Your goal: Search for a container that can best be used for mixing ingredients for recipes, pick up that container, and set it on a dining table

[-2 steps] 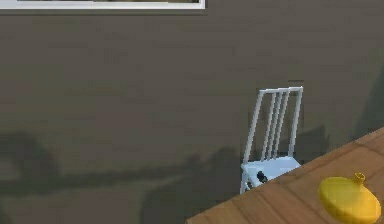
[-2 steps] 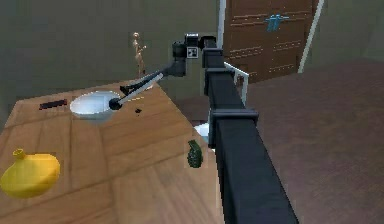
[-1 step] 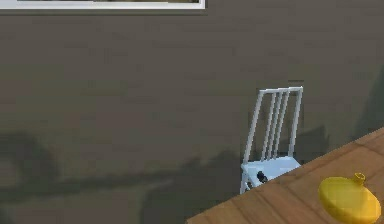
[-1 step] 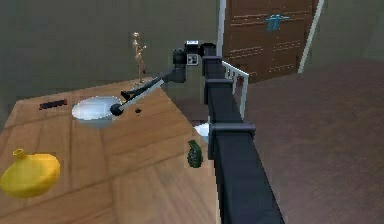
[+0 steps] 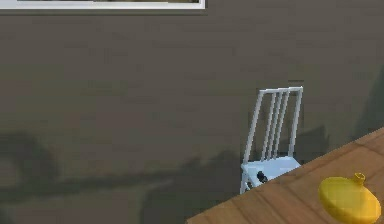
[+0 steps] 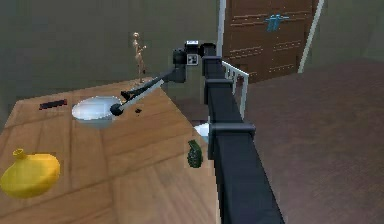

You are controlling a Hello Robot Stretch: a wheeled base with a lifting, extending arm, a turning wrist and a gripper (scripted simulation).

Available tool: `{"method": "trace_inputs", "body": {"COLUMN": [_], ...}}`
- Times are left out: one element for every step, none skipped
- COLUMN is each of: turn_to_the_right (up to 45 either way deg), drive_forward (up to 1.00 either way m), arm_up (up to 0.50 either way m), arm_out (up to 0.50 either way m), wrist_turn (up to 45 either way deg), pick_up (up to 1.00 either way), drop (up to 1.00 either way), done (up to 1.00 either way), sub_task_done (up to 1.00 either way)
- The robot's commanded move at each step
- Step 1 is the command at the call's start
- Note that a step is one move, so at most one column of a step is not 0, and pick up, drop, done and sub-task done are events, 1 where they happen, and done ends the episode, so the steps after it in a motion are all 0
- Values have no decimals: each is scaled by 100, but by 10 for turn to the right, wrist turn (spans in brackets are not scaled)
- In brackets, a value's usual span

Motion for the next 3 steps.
{"method": "trace_inputs", "body": {"turn_to_the_right": [0,0,0], "drive_forward": [0,0,0], "arm_up": [0,2,0], "arm_out": [0,0,-8], "wrist_turn": [0,0,0], "pick_up": [0,0,0], "drop": [100,0,0], "done": [0,0,0], "sub_task_done": [0,0,0]}}
